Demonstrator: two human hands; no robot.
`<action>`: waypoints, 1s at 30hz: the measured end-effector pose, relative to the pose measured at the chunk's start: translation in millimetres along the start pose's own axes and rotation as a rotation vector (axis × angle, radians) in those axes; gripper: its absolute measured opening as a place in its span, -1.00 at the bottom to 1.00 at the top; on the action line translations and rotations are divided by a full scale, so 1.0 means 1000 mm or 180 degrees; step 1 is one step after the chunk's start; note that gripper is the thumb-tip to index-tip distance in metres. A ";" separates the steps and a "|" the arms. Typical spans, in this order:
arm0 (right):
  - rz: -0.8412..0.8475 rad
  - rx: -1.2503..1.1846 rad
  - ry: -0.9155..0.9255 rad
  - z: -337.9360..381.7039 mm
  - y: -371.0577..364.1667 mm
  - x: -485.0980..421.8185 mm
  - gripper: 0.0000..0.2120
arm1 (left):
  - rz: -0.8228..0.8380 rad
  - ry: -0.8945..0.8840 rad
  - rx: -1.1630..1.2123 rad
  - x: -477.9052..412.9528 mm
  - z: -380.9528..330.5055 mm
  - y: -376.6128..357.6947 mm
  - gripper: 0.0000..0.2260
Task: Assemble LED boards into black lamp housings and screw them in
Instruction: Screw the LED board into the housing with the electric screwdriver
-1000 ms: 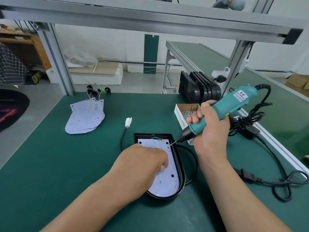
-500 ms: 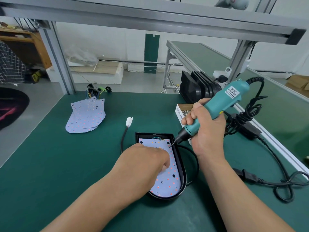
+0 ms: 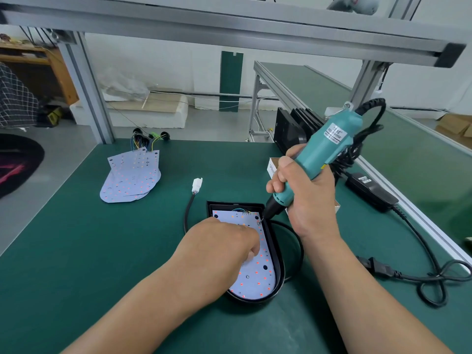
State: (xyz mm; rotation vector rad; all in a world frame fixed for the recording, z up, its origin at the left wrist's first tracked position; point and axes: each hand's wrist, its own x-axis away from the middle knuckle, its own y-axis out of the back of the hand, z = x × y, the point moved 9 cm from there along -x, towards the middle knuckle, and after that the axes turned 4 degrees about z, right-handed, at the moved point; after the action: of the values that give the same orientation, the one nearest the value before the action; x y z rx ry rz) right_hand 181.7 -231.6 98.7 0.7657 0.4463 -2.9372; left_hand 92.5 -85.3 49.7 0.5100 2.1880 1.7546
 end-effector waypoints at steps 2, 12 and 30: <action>0.0085 0.0049 -0.0019 0.000 -0.004 -0.001 -0.91 | -0.0018 0.0036 -0.0032 0.000 0.000 0.001 -0.80; 0.0483 0.0033 -0.0150 0.002 -0.018 0.002 -0.89 | 0.0109 0.0093 -0.0105 -0.001 -0.003 0.006 -0.83; -0.0659 -0.2394 -0.0241 0.016 0.020 0.008 -0.91 | -0.0829 0.0431 0.2838 0.017 0.030 0.018 -0.81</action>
State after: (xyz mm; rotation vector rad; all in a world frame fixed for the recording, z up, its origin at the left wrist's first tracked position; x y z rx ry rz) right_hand 170.3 -255.6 102.7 0.5138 1.5643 -2.5948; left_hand 92.3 -47.7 60.5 0.2544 2.9030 0.6286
